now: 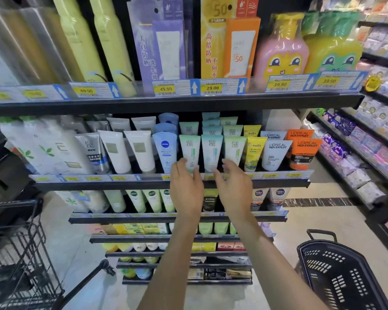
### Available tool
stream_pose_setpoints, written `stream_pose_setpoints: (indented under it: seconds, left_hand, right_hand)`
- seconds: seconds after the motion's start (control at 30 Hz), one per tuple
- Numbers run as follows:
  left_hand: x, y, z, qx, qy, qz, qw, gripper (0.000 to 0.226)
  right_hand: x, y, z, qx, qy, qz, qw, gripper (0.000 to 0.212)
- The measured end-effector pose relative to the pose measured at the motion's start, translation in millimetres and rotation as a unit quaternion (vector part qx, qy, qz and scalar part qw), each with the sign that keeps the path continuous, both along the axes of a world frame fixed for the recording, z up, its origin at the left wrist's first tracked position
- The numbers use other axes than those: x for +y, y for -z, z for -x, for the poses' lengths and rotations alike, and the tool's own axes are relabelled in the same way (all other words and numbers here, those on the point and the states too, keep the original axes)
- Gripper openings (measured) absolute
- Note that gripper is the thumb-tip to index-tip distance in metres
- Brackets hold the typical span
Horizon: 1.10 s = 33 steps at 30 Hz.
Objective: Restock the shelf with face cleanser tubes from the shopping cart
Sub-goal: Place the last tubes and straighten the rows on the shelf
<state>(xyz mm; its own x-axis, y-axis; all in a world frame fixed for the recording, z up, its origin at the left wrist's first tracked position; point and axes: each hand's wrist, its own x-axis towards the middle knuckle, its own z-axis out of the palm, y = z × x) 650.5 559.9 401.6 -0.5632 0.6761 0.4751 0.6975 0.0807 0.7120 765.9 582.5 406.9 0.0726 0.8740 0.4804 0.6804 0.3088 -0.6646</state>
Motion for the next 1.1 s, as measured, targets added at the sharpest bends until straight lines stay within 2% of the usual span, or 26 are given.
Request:
stream_pose_setpoints:
  seconds: [0.17, 0.27, 0.37, 0.6, 1.1]
  left_hand:
    - [6, 0, 20, -0.011, 0.004, 0.082, 0.997, 0.047]
    - [11, -1, 23, -0.010, 0.023, 0.106, 0.994, 0.044]
    - [16, -2, 24, -0.004, 0.033, 0.128, 0.991, 0.039]
    - [27, -6, 22, -0.007, 0.039, 0.138, 0.990, 0.046]
    - [29, -7, 24, -0.020, 0.034, 0.144, 0.989, 0.042]
  right_hand:
    - [8, 2, 19, 0.001, 0.018, 0.036, 0.999, 0.048]
    - [11, 2, 24, 0.002, 0.031, 0.055, 0.998, 0.058]
    - [13, 0, 27, -0.003, 0.034, 0.065, 0.997, 0.053]
    - [18, -3, 35, 0.014, 0.031, 0.080, 0.996, 0.034]
    - [29, 1, 37, -0.009, 0.046, 0.086, 0.995, 0.035]
